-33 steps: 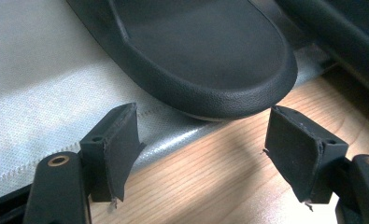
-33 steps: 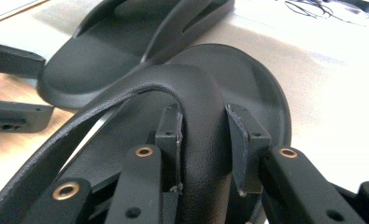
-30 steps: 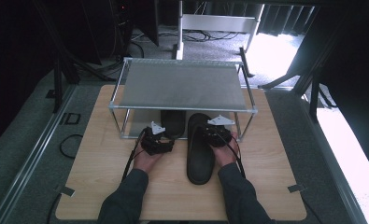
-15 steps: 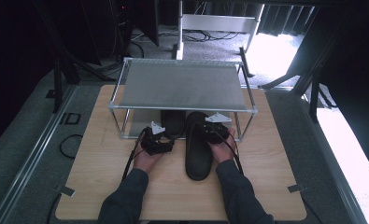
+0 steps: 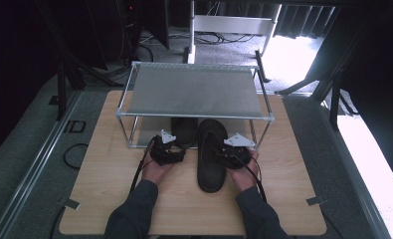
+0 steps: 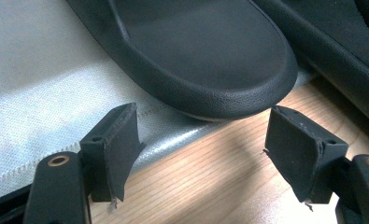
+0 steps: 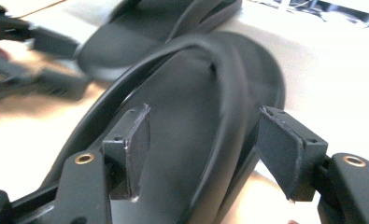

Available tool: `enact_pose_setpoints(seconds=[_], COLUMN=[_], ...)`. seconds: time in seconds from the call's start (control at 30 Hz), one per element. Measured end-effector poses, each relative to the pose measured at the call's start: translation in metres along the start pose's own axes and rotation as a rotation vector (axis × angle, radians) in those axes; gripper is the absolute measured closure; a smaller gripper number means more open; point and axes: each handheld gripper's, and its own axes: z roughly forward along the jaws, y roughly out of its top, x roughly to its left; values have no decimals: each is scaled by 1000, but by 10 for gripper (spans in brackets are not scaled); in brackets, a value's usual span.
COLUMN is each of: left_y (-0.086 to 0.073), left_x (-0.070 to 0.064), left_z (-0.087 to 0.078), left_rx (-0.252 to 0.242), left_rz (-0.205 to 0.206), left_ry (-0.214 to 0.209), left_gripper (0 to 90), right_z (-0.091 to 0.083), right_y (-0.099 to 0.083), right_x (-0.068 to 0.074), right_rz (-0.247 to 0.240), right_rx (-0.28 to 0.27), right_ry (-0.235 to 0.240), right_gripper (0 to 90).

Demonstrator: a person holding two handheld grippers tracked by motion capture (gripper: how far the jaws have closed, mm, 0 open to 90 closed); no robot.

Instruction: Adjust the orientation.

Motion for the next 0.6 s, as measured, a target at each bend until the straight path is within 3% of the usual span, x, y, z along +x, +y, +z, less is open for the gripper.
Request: enact_pose_setpoints(seconds=[0.27,0.6], left_y=[0,0], left_x=[0,0], left_z=[0,0], left_rx=[0,1], left_rz=[-1,-1], left_ry=[-2,-2], left_gripper=[268,268], right_z=[-28,-33], right_y=[-28,-41], right_x=[14,21], right_rz=[-35,-33], right_rx=[31,71], right_ry=[54,91], right_gripper=[324,296])
